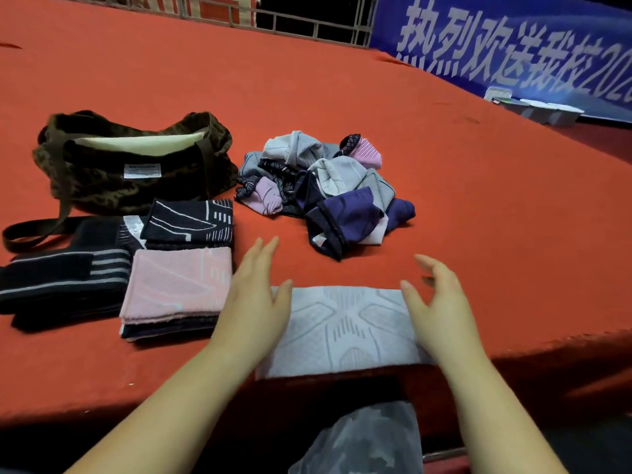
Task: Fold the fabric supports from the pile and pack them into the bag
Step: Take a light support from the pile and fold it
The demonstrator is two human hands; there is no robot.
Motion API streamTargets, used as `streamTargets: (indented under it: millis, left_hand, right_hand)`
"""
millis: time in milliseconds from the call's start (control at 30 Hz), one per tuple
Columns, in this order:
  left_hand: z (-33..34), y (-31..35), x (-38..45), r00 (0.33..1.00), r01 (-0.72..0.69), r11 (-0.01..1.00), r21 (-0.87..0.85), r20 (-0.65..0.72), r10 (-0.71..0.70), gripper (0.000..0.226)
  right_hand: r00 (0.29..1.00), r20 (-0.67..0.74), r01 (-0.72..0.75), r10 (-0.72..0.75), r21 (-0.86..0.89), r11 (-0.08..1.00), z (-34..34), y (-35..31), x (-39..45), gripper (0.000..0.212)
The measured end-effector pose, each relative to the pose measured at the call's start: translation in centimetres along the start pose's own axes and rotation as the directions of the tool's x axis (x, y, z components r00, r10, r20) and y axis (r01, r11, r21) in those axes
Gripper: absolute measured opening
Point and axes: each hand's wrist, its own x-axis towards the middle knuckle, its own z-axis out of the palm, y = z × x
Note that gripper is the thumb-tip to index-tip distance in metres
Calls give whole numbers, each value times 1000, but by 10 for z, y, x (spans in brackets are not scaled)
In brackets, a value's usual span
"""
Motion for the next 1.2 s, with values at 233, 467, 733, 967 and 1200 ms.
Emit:
streamTargets:
  millis: [233,467,733,967,1200]
  left_hand:
    - [50,-7,-24,899,-242,880,409,436,45,59]
    - [43,-25,-21,870,-317,777,544,493,9,96]
    - [32,-25,-29,898,-143,849,509,427,-105,82]
    - [14,-10,-39,926,372,896,-242,156,-343,48]
    - [-1,-14,-28,739,664,513,-543,376,-558,44]
  right_hand:
    - [849,505,272,-155,-166,948,68,-10,-49,56]
    - [914,390,123,113,-531,839,44,37,-26,62]
    - [931,272,-17,244,-635,773,27,48,-14,59]
    - [805,586,298,-93,-264,917,71,-21,-70,94]
    - [771,601,422,-211,-234,876,88,-25,-79,91]
